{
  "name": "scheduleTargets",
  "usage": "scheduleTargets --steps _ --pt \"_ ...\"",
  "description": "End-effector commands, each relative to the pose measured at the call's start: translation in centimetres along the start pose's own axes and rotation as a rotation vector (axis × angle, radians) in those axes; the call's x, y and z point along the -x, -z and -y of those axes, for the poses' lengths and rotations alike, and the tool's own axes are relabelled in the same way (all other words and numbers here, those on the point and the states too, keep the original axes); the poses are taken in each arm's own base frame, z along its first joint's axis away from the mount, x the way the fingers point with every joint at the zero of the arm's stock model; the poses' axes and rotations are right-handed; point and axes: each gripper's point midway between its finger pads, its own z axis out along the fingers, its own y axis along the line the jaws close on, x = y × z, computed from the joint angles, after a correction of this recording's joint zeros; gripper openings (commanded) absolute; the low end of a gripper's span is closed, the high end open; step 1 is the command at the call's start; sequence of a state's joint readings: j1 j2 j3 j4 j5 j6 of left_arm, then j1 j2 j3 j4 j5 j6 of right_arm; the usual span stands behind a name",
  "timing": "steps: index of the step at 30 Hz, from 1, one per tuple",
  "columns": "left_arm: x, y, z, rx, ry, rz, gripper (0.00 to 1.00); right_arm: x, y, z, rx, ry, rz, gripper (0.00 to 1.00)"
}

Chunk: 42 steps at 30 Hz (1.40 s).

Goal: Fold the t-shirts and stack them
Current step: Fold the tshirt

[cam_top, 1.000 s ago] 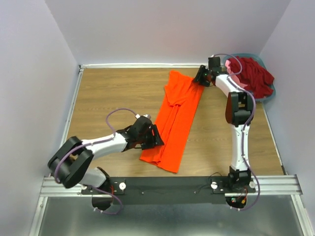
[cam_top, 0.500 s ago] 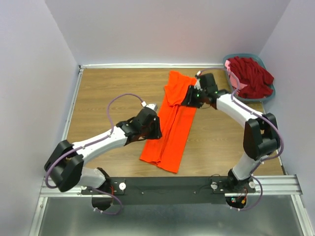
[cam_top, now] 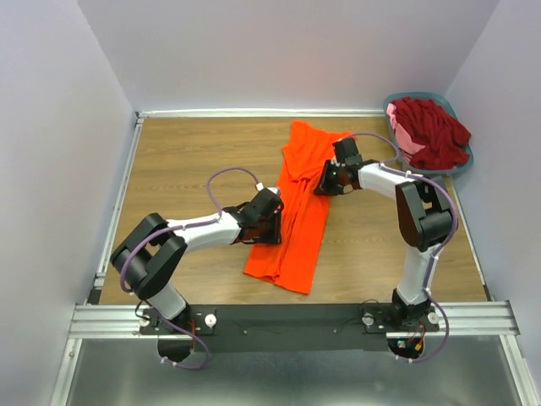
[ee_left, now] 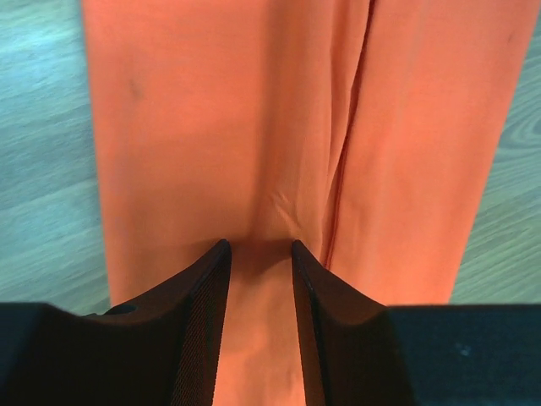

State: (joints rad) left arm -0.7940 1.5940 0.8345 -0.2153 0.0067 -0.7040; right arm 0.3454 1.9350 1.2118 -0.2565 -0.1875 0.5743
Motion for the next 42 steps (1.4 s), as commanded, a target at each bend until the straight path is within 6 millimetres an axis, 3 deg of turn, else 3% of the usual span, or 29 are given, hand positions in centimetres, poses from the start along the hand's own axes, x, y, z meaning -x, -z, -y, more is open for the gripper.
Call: scheduleTargets --steps 1,2,3,4,5,7,10,12,13,15,16,17,18,20,21,22,23,24,26,27,28,32,39,42 --pt "1.5 -1.1 2.0 -0.051 0.042 0.027 0.43 4.4 -2.2 3.1 -0.073 -0.005 0.081 0.27" --pt "2.2 -1.2 2.7 -0.063 0.059 0.036 0.43 5.4 -2.6 3.6 -0.073 -0.007 0.089 0.28" --pt "2.2 -2.0 2.9 -0.067 0.068 0.025 0.43 5.8 -3.8 5.6 -0.098 -0.025 0.076 0.29" --pt "2.2 -2.5 3.1 -0.072 0.072 0.017 0.43 8.4 -3.7 5.3 -0.082 -0.006 0.117 0.29" --pt "2.8 -3.2 4.0 -0.089 0.079 0.006 0.46 8.7 -4.9 6.7 -0.093 -0.020 0.092 0.30" --pt "3.6 -3.5 5.1 -0.114 0.075 0.003 0.49 12.8 -4.7 5.4 -0.064 0.027 0.149 0.32" --pt "5.9 -2.8 6.5 -0.128 0.054 0.048 0.59 14.2 -4.8 4.8 -0.064 0.065 0.136 0.35" --pt "7.8 -1.4 6.8 -0.112 0.034 0.113 0.63 14.6 -3.3 3.9 -0.046 0.071 0.146 0.37" --pt "7.7 -0.7 6.6 -0.096 0.016 0.109 0.66 15.6 -0.8 2.3 -0.018 0.079 0.188 0.40" --pt "8.5 1.0 5.1 -0.021 0.009 0.168 0.67 13.5 1.1 2.2 -0.006 0.069 0.165 0.43" --pt "8.6 1.5 4.4 0.014 0.008 0.192 0.67 13.4 3.8 1.0 0.021 0.067 0.192 0.43" --pt "7.8 1.7 3.4 0.042 0.007 0.185 0.67 12.8 5.3 0.5 0.037 0.069 0.198 0.44" --pt "7.6 2.6 3.0 0.051 0.012 0.194 0.67 9.9 5.3 1.2 0.028 0.060 0.146 0.44" --pt "6.1 2.6 1.9 0.078 0.020 0.166 0.67 7.8 7.4 0.6 0.058 0.055 0.135 0.45" --pt "5.6 2.5 1.6 0.081 0.022 0.152 0.66 7.0 9.5 -0.3 0.085 0.060 0.149 0.45" --pt "5.0 2.3 1.4 0.084 0.024 0.139 0.63 4.4 9.6 0.0 0.086 0.043 0.105 0.45" --pt "4.0 1.7 1.0 0.095 0.025 0.112 0.60 3.1 11.2 -0.9 0.119 0.054 0.110 0.45" --pt "3.6 1.5 1.1 0.094 0.020 0.101 0.59 0.9 11.2 -0.3 0.114 0.027 0.075 0.45" --pt "2.9 1.1 1.6 0.089 0.003 0.081 0.57 -1.3 11.8 -0.5 0.128 0.015 0.054 0.45" --pt "2.5 0.6 1.8 0.089 -0.002 0.070 0.55 -3.3 12.5 -0.6 0.137 -0.003 0.039 0.45" --pt "2.4 0.5 2.0 0.087 -0.006 0.069 0.54 -3.2 13.0 -1.2 0.154 -0.006 0.053 0.45" --pt "1.9 -0.6 2.0 0.099 0.008 0.055 0.48 -7.9 12.4 -0.2 0.168 -0.057 0.004 0.45" --pt "2.2 -1.0 2.2 0.094 0.030 0.071 0.40 -12.0 10.6 1.4 0.174 -0.100 -0.072 0.43" --pt "2.0 -1.4 2.2 0.102 0.031 0.062 0.35 -12.5 10.2 1.8 0.166 -0.112 -0.070 0.43"
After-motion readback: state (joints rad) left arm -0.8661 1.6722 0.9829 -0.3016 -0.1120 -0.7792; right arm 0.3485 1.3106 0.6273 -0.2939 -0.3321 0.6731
